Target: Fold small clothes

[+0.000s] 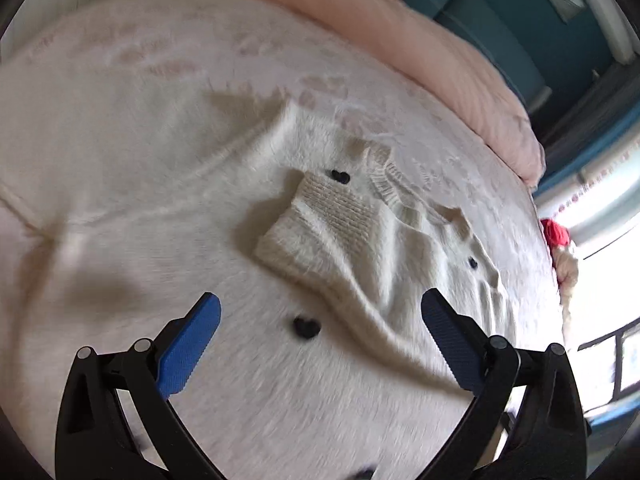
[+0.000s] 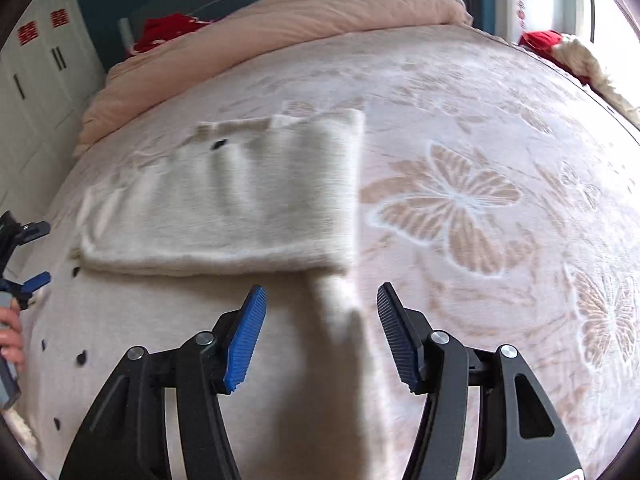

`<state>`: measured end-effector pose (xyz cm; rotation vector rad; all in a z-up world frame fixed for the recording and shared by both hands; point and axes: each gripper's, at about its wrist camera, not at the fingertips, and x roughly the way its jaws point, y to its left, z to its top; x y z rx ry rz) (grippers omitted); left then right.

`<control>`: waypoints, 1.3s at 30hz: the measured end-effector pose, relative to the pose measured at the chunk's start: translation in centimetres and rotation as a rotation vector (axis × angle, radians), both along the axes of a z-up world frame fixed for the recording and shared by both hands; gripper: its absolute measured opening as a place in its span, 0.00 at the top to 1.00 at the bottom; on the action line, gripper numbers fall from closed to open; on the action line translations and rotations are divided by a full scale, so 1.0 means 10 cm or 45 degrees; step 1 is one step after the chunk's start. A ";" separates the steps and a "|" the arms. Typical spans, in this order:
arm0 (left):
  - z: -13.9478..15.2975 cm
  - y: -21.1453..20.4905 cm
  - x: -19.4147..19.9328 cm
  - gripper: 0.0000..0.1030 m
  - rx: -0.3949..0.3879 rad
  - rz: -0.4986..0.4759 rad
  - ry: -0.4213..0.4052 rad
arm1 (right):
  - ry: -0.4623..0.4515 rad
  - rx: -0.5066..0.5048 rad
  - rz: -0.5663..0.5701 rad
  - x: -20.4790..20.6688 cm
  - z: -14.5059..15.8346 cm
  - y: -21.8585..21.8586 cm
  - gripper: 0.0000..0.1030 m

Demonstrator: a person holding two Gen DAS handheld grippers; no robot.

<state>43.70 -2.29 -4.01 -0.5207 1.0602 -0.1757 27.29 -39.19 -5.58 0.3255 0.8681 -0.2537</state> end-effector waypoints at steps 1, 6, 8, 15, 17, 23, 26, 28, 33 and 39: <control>-0.14 -0.03 0.12 0.10 -0.031 0.047 0.066 | 0.009 -0.011 -0.009 0.02 -0.03 -0.03 0.44; -0.14 -0.07 0.22 0.91 -0.131 0.154 0.031 | 0.012 0.003 -0.004 0.25 -0.10 -0.12 0.45; 0.01 -0.05 0.22 0.92 -0.151 0.149 -0.046 | -0.011 0.018 0.018 0.28 -0.09 -0.11 0.81; 0.08 0.15 0.06 0.92 -0.048 0.167 -0.130 | -0.045 0.023 -0.048 0.27 -0.09 -0.18 0.86; -0.22 0.20 0.04 0.92 -0.043 0.168 0.007 | 0.019 0.096 -0.072 0.28 -0.30 -0.26 0.86; -0.28 0.16 -0.01 0.90 -0.055 0.172 -0.039 | -0.068 0.038 -0.125 -0.01 0.24 -0.14 0.76; -0.27 0.14 -0.02 0.90 -0.023 0.166 -0.045 | -0.161 0.044 -0.080 0.04 0.45 0.10 0.76; -0.28 0.08 0.01 0.90 0.021 0.158 -0.054 | -0.149 0.059 0.015 0.28 0.42 0.22 0.77; -0.28 0.08 0.01 0.89 0.037 0.127 -0.046 | 0.038 0.169 -0.010 0.58 -0.21 -0.01 0.99; -0.18 0.74 -0.16 0.82 -0.226 0.256 -0.065 | 0.030 0.080 -0.035 0.18 0.06 0.04 0.92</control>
